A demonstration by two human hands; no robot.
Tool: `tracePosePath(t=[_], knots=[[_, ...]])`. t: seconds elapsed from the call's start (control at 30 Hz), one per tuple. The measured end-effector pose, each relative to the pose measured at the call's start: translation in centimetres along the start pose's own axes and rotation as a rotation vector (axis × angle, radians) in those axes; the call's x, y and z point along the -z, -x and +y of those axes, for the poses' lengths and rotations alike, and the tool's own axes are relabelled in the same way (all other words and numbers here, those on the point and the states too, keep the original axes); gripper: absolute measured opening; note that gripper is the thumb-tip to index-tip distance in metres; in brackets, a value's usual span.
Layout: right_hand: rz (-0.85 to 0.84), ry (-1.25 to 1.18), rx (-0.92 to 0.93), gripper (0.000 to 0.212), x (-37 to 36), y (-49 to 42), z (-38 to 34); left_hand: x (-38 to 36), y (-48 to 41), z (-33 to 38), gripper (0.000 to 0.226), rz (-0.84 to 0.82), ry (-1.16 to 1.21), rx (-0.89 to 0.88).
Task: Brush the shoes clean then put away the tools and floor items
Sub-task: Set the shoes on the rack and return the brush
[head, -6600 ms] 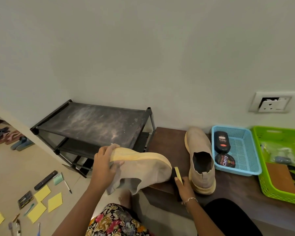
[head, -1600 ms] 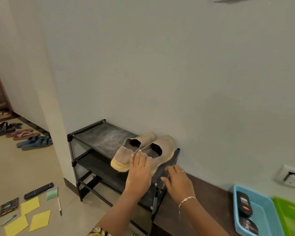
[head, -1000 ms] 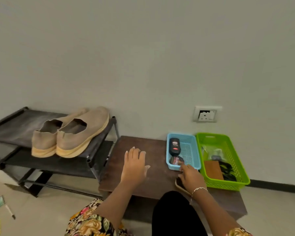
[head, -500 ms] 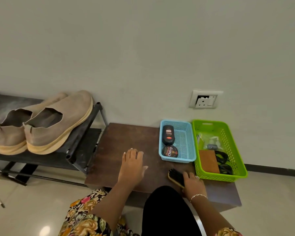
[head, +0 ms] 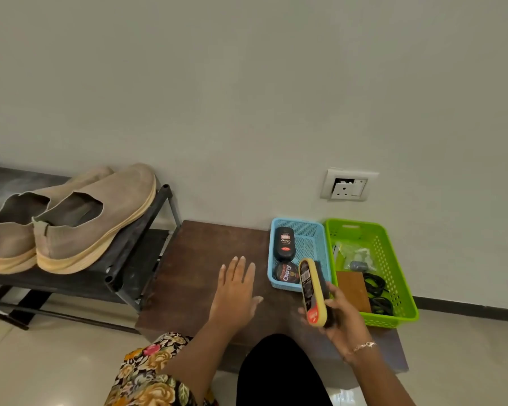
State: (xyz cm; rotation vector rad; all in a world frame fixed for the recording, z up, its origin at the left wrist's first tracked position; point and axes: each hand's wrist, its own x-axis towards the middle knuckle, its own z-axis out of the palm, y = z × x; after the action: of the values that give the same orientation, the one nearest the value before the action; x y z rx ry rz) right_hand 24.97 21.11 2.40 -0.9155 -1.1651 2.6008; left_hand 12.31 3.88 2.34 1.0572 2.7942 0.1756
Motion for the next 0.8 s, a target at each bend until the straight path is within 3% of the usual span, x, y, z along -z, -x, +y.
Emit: tracePosePath(t=[0.07,0.13,0.17,0.27,0.33,0.53,0.8], knots=[[-0.023,-0.204,-0.050,0.069,-0.9,-1.0,-1.1,0.1,-0.7,0.4,0.070,0.002,0.016,-0.021],[0.033,-0.226,-0.060,0.069,-2.2,-2.8,-2.0,0.2,-1.7,0.8,0.072,0.001,0.025,-0.049],[0.082,-0.210,-0.062,0.063,-2.6,-3.8,-2.2,0.3,-2.0,1.0,0.072,-0.005,0.024,-0.065],[0.280,-0.159,-0.062,0.016,-2.9,-7.7,-2.5,0.3,-3.7,1.3,0.072,-0.010,0.031,-0.098],[0.416,-0.136,-0.052,0.008,-2.7,-10.0,-2.5,0.1,-4.7,1.1,0.072,0.000,0.028,-0.106],[0.735,0.177,0.016,0.024,-2.1,-15.0,-1.4,-0.8,-5.7,0.0,0.074,-0.049,0.019,-0.101],[0.864,0.681,0.037,0.034,-2.5,-16.7,0.3,-2.0,-6.1,-1.1,0.075,-0.128,0.046,-0.063]])
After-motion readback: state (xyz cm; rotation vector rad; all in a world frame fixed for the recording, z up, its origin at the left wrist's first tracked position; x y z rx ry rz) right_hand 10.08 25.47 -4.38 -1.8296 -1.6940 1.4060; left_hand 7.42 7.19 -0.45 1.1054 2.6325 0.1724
